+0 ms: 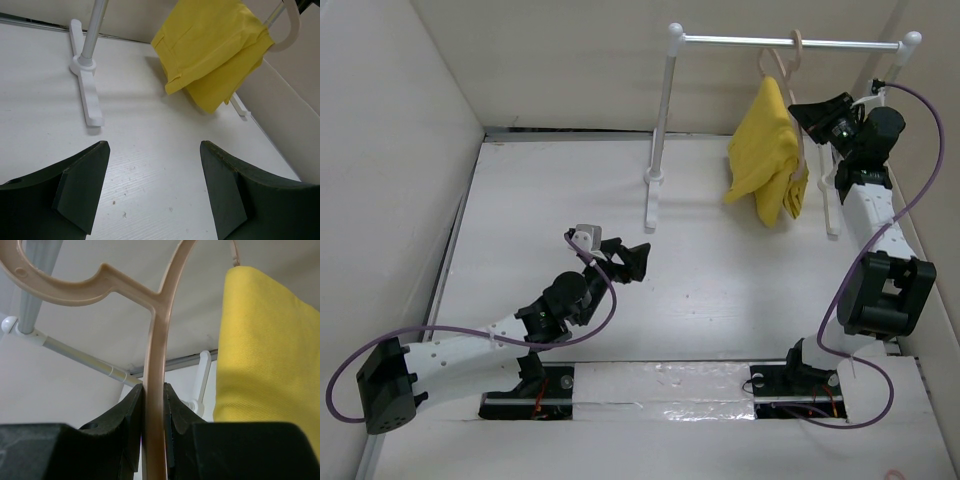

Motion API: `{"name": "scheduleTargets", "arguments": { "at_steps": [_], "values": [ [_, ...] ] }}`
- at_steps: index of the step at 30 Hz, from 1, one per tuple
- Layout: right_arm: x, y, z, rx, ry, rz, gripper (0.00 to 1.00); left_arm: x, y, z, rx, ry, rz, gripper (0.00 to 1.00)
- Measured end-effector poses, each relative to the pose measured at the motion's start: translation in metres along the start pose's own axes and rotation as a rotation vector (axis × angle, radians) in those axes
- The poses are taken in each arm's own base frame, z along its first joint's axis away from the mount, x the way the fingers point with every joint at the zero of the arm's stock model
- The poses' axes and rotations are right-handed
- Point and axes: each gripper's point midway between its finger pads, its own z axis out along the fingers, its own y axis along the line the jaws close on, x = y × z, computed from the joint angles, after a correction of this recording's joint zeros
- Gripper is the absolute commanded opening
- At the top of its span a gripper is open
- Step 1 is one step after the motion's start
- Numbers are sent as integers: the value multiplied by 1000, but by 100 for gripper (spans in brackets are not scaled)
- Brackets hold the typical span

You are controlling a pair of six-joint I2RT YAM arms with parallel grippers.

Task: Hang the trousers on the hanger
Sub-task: Place the hanger at the clothesline, then reset both arms

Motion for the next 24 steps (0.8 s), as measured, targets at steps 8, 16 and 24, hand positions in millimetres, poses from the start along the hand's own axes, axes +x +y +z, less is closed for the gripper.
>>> {"name": "scheduleTargets", "arguments": {
  "at_steps": [8, 16, 24],
  "values": [
    [-5, 3, 0, -17, -22, -44, 73, 5, 2, 2, -10, 13, 16, 71],
    [-21, 24, -26, 34, -88, -182, 100, 7, 1, 6, -20, 23, 33, 72],
    [31, 74, -112, -45, -118, -333, 100, 9, -1, 10, -23, 39, 53, 73]
  ]
}}
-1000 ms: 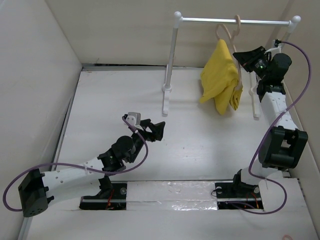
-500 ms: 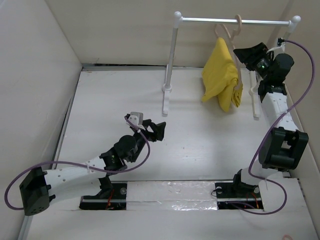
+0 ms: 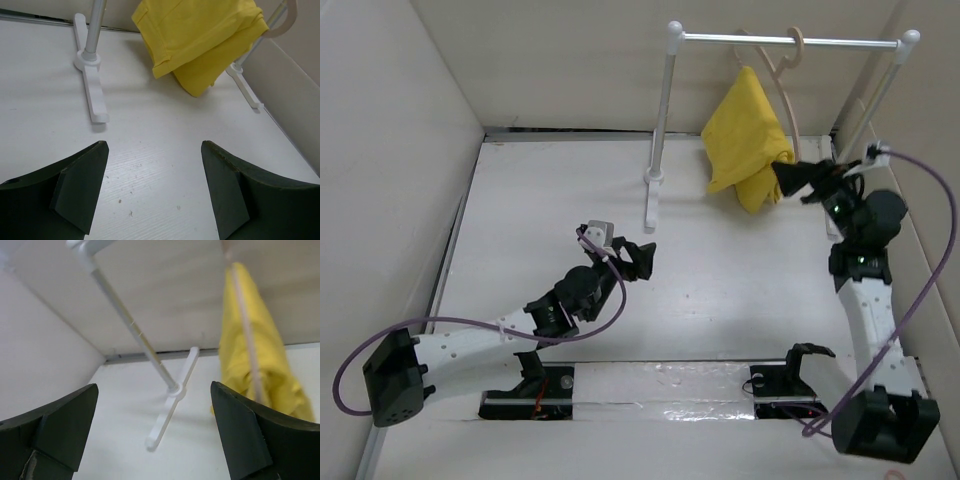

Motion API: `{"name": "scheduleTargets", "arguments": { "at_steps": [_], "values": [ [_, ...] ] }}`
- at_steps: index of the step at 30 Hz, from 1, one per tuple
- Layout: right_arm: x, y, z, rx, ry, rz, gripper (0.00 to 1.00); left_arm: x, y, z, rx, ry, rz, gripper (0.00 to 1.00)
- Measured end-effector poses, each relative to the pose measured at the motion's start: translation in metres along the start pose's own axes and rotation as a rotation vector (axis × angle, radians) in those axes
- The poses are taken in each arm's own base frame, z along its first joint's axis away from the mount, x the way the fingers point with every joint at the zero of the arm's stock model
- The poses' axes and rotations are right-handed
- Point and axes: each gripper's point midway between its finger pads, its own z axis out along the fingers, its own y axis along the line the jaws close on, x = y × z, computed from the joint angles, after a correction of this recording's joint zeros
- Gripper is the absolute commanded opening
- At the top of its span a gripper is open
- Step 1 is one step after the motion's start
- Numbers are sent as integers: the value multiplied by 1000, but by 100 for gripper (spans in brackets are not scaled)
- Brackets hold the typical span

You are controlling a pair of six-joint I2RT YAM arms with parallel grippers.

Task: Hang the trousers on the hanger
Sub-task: Reset both arms

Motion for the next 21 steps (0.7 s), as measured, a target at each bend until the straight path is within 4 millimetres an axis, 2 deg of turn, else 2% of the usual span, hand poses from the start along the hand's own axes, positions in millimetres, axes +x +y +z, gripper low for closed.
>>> {"name": "scheduleTargets", "arguments": {
  "at_steps": [3, 7, 10, 12, 17, 21],
  "values": [
    [61, 20, -39, -75, 69, 3, 100, 6, 0, 2, 1, 15, 12, 73],
    [143, 27, -81, -143, 199, 35, 100, 20, -1, 9, -1, 41, 34, 73],
    [182, 23, -107, -150, 274, 37, 100, 40, 1, 15, -13, 88, 65, 73],
    [194, 24, -121, -153, 310, 18, 100, 52, 1, 18, -12, 116, 78, 72],
    [180, 41, -142, -206, 241, -82, 100, 78, -4, 21, 2, 171, 83, 69],
    [187, 40, -153, -201, 248, -104, 100, 90, -8, 19, 10, 204, 68, 69]
  ]
}}
